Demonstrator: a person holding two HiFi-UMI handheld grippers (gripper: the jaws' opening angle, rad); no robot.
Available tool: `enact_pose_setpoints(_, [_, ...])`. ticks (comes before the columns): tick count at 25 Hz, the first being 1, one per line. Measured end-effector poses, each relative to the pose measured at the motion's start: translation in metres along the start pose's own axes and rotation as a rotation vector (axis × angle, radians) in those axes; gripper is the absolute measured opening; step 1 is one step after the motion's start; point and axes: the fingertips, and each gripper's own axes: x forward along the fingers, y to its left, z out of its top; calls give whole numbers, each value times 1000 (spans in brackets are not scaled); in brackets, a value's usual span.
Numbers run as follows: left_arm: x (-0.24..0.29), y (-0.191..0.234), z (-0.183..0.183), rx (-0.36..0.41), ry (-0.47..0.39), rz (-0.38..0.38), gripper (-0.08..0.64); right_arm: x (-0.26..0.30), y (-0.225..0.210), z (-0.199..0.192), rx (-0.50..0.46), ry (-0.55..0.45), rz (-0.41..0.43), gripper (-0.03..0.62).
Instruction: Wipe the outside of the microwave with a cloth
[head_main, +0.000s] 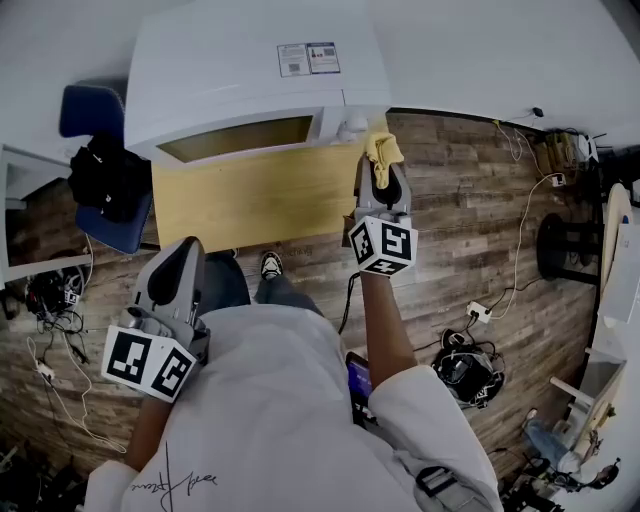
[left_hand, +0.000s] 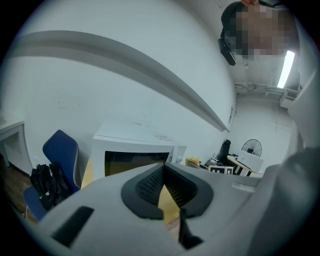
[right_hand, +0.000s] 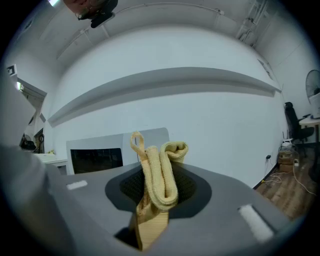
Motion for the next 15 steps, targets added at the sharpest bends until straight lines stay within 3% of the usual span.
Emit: enact_pose_setpoints(15, [-18,13,-6,-11,14,54,-5,35,-4,-19,181,-40,-68,110])
